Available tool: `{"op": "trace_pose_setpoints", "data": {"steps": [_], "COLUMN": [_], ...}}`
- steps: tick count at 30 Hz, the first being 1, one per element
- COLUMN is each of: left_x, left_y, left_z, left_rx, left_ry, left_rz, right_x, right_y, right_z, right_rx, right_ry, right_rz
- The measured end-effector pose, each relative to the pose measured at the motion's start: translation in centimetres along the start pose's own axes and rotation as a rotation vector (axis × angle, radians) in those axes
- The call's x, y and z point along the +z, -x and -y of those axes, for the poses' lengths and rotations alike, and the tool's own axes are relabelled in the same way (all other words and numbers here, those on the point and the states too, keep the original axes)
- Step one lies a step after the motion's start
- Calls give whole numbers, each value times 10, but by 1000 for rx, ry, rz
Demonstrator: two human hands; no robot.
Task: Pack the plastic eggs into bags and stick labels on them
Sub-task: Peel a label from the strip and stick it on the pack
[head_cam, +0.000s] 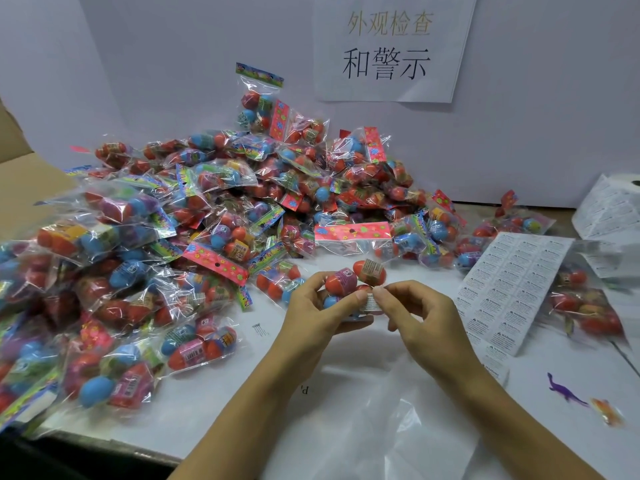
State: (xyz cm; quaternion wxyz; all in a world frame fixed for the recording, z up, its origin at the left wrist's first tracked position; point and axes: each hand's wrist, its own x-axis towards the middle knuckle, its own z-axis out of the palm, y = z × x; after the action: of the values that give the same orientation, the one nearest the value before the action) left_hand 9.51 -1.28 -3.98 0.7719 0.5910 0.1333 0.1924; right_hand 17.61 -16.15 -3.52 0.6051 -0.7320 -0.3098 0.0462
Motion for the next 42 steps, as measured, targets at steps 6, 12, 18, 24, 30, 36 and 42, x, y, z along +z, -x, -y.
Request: {"op": "trace_pose_setpoints", "data": {"steps": [6, 12, 18, 24, 30, 36, 42], "left_x": [-1, -2, -2, -1, 0, -3, -2], "left_y": [0, -1, -1, -1, 2, 0, 1], "left_z": [0, -1, -1, -2, -1, 2, 1], "left_rx": [0, 4, -19, -18, -3, 0, -16], "left_ry": [13, 52, 43, 58, -3, -42, 5], "left_rz": [6, -9, -18, -2, 94, 85, 94], "right_x": [-2, -3, -6, -6, -4, -3, -4], "right_y": [-2, -1, -1, -2, -2, -3, -2], "right_z": [-2, 2, 1, 2, 5, 5, 5], "right_rx": [15, 4, -17, -4, 42, 49, 23], "right_ry": [-1, 39, 63, 16, -25, -17, -8], "right_rz": [-5, 19, 40, 45, -17, 0, -10]}}
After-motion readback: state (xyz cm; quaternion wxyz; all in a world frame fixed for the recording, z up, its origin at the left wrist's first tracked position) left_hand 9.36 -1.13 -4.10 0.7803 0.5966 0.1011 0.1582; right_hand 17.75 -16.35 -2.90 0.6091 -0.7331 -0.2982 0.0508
